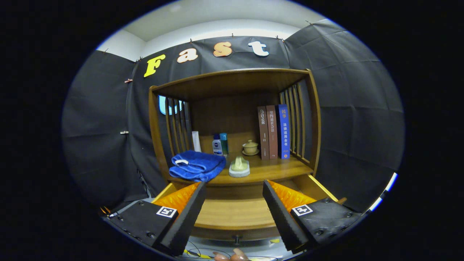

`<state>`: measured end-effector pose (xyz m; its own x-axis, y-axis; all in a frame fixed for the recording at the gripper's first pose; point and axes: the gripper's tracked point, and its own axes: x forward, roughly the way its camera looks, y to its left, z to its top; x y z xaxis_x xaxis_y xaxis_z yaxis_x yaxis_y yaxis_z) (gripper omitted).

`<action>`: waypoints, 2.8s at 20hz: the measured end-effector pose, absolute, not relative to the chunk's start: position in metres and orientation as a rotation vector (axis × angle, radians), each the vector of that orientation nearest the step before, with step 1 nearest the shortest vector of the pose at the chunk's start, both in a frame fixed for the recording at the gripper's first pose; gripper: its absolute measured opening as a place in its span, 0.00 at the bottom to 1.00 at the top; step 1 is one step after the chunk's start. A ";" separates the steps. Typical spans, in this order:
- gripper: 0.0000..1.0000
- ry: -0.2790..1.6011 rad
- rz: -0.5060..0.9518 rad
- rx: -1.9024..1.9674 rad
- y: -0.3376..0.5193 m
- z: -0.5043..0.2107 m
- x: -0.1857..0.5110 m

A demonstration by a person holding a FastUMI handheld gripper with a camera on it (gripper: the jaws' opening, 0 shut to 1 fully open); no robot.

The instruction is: Pull open the drawer, take out the items inside it, and place them on the countertop above the cabinet.

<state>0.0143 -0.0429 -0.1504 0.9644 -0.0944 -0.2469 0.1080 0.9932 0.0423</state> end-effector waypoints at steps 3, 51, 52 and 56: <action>0.99 0.280 -0.105 0.072 -0.043 -0.196 -0.012; 1.00 0.351 -0.156 0.025 -0.072 -0.316 0.183; 1.00 0.352 -0.159 0.025 -0.071 -0.316 0.182; 0.99 0.339 -0.168 0.028 -0.071 -0.316 0.184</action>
